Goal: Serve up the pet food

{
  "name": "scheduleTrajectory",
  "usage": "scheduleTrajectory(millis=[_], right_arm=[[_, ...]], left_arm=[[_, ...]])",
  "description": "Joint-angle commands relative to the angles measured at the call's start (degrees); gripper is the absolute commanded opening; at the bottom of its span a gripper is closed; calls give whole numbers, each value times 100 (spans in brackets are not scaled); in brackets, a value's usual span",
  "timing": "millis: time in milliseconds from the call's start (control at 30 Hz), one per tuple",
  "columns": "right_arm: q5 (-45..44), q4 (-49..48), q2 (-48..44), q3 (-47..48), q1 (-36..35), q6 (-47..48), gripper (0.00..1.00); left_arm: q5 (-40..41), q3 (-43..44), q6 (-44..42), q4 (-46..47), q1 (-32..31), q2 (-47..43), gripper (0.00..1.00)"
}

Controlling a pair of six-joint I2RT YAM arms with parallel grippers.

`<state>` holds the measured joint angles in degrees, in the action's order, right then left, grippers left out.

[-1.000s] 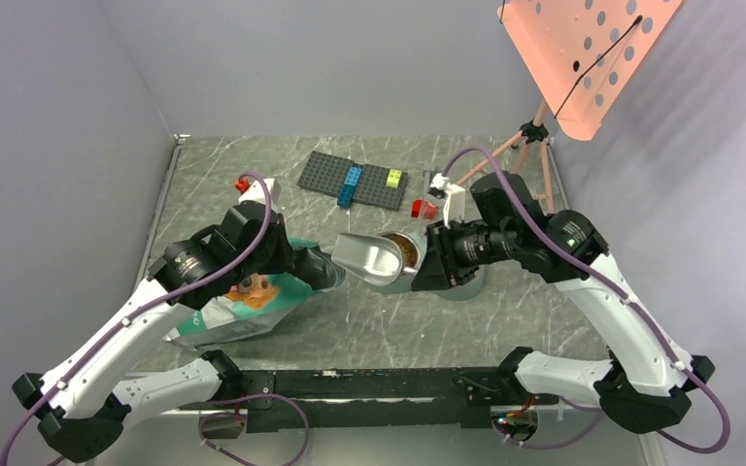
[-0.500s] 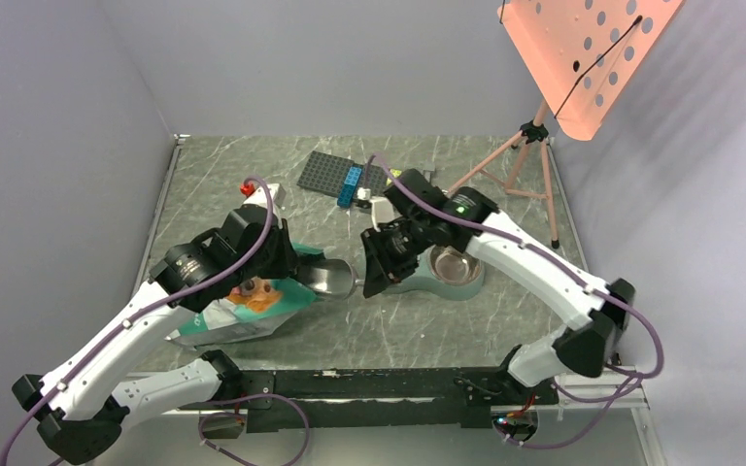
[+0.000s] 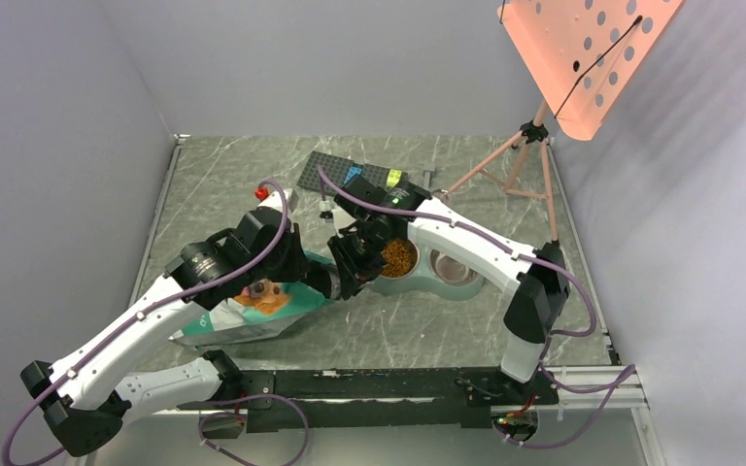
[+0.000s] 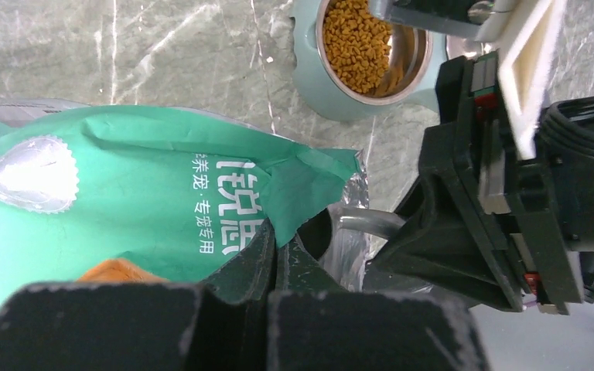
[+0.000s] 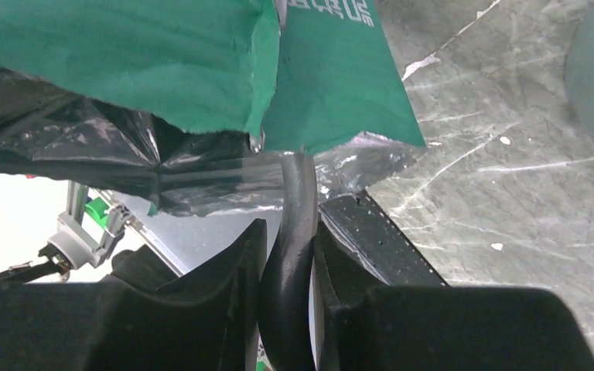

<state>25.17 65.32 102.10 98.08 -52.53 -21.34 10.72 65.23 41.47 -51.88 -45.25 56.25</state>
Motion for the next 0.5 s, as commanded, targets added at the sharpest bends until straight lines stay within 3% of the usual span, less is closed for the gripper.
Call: scheduleTrajectory(millis=[0,200,367,467], right_arm=[[-31,-1045,212,-278,-58,-30,0],[1061,-2572,2021,1335,-386,-336,0],[2140,-4495,1247,-45,-38,-640,0],[2694,-4809,1088,-256,77,-616,0]], left_arm=[[-633,165,386,1446,-89,-262,0],[-359,274,527,1143,-93,-266,0],[-134,440,324,895,-90,-485,0],[-116,395,464,826,-95,-607,0]])
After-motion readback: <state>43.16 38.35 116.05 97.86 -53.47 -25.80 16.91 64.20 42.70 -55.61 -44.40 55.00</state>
